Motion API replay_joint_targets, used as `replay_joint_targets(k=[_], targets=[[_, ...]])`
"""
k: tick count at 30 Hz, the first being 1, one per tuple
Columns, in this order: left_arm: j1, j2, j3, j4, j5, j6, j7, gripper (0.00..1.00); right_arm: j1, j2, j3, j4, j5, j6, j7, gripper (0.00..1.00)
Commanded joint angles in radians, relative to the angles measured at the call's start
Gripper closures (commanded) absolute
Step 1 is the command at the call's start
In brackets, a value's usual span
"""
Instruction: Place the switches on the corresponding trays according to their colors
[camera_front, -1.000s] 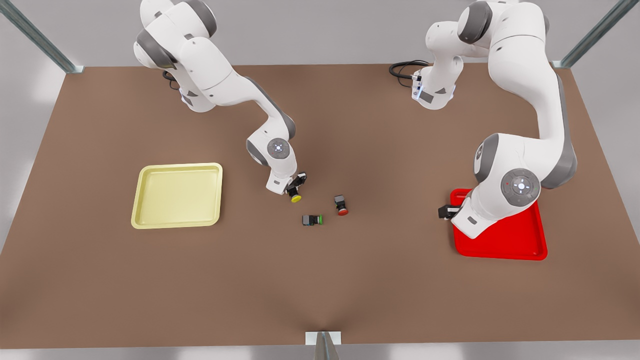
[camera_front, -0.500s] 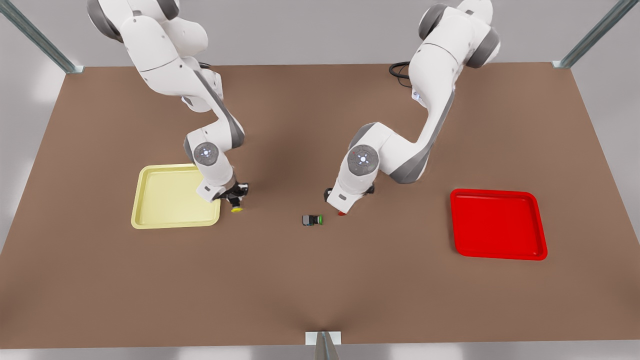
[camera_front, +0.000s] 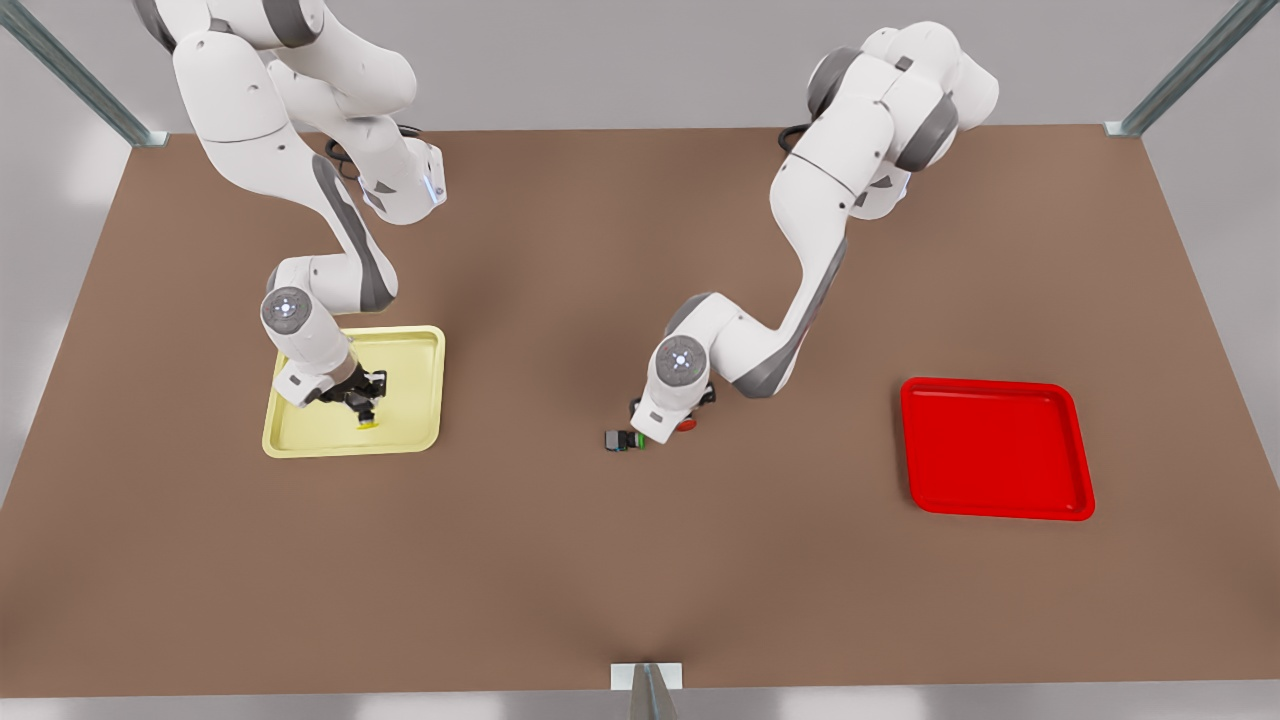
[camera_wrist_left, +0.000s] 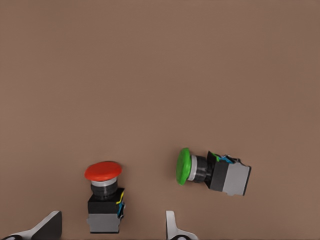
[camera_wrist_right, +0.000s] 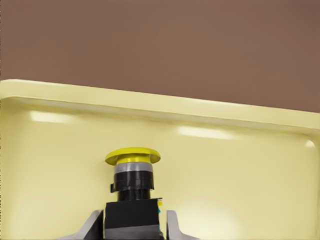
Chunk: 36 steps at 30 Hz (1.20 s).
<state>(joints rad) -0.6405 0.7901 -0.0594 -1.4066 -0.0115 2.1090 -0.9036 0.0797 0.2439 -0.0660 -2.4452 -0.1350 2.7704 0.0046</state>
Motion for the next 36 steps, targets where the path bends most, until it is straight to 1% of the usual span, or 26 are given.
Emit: replay_joint_targets(k=[1, 3, 4, 5, 6, 9, 10, 12, 13, 14, 15, 16, 17, 18, 19, 20, 21, 22, 23, 25, 27, 29, 31, 36], targets=[[-0.001, -0.003, 0.001, -0.011, 0.001, 0.012, 0.000, 0.00, 0.000, 0.000, 0.000, 0.002, 0.000, 0.000, 0.000, 0.11], [-0.001, 0.000, 0.001, -0.017, 0.016, 0.028, 0.000, 0.00, 0.002, 0.000, 0.000, 0.003, 0.000, -0.005, 0.002, 0.06], [-0.001, -0.015, 0.003, -0.075, 0.016, 0.078, 0.000, 0.00, 0.002, -0.005, 0.000, 0.003, 0.000, -0.006, 0.000, 0.02], [-0.001, -0.028, 0.003, -0.106, 0.016, 0.109, -0.001, 0.00, 0.002, -0.006, 0.000, 0.005, 0.000, -0.009, 0.000, 0.01], [-0.004, -0.022, 0.003, -0.111, 0.022, 0.117, -0.001, 0.00, 0.002, -0.008, 0.000, 0.005, 0.000, -0.011, -0.002, 0.00], [-0.016, -0.012, 0.003, -0.114, 0.030, 0.117, -0.001, 0.00, 0.000, -0.037, 0.000, 0.009, 0.000, -0.026, -0.018, 0.00], [-0.016, -0.012, 0.003, -0.126, 0.030, 0.127, -0.001, 0.00, 0.000, -0.060, 0.000, 0.023, 0.000, -0.064, -0.018, 0.00], [-0.016, -0.009, 0.003, -0.134, 0.030, 0.131, -0.009, 0.00, -0.001, -0.149, 0.002, 0.080, 0.000, -0.221, -0.026, 0.00], [-0.016, -0.006, 0.003, -0.140, 0.030, 0.146, -0.009, 0.00, -0.017, -0.175, 0.000, 0.084, 0.002, -0.225, -0.058, 0.00], [-0.016, -0.002, 0.003, -0.140, 0.030, 0.151, -0.009, 0.00, -0.018, -0.201, 0.000, 0.129, 0.017, -0.306, -0.058, 0.00], [-0.016, 0.004, 0.003, -0.140, 0.030, 0.152, -0.011, 0.00, -0.017, -0.204, 0.000, 0.228, 0.040, -0.474, -0.058, 0.00], [-0.016, 0.006, 0.003, -0.140, 0.028, 0.154, -0.028, 0.01, -0.017, -0.207, 0.000, 0.311, 0.057, -0.566, -0.058, 0.00], [-0.016, 0.004, 0.006, -0.140, 0.028, 0.154, -0.031, 0.25, -0.018, -0.210, -0.002, 0.365, 0.064, -0.584, -0.054, 0.00], [-0.015, 0.003, 0.009, -0.140, 0.028, 0.152, -0.031, 0.38, -0.018, -0.187, -0.002, 0.494, 0.064, -0.722, -0.057, 0.00], [-0.015, 0.003, 0.009, -0.138, 0.028, 0.152, -0.031, 0.41, -0.018, -0.178, -0.002, 0.601, 0.071, -0.827, -0.057, 0.00], [-0.015, 0.004, 0.009, -0.138, 0.028, 0.154, -0.031, 0.42, -0.029, -0.187, 0.000, 0.663, 0.075, -0.890, -0.057, 0.00], [-0.015, 0.004, 0.009, -0.138, 0.028, 0.154, -0.031, 0.43, -0.051, -0.187, 0.009, 0.733, 0.126, -0.968, -0.057, 0.00], [-0.015, 0.006, 0.009, -0.138, 0.028, 0.160, -0.029, 0.44, -0.086, -0.183, 0.041, 0.793, 0.127, -1.029, -0.058, 0.00], [-0.015, 0.006, 0.009, -0.138, 0.028, 0.161, -0.029, 0.44, -0.121, -0.179, 0.066, 0.824, 0.129, -1.040, -0.061, 0.00], [-0.015, 0.006, 0.009, -0.138, 0.028, 0.161, -0.029, 0.45, -0.120, -0.178, 0.063, 0.933, 0.140, -1.175, -0.058, 0.00], [-0.015, 0.008, 0.009, -0.138, 0.028, 0.166, -0.029, 0.48, -0.121, -0.179, 0.061, 0.933, 0.146, -1.183, -0.051, 0.00], [-0.015, 0.008, 0.009, -0.138, 0.028, 0.167, -0.031, 0.48, -0.112, -0.173, 0.064, 0.936, 0.147, -1.167, -0.051, 0.00], [-0.015, 0.008, 0.009, -0.138, 0.028, 0.167, -0.029, 0.48, -0.120, -0.137, 0.063, 0.989, 0.150, -1.180, -0.046, 0.00], [-0.015, 0.008, 0.009, -0.138, 0.028, 0.170, -0.032, 0.48, -0.120, -0.130, 0.061, 0.994, 0.152, -1.169, -0.046, 0.00]])
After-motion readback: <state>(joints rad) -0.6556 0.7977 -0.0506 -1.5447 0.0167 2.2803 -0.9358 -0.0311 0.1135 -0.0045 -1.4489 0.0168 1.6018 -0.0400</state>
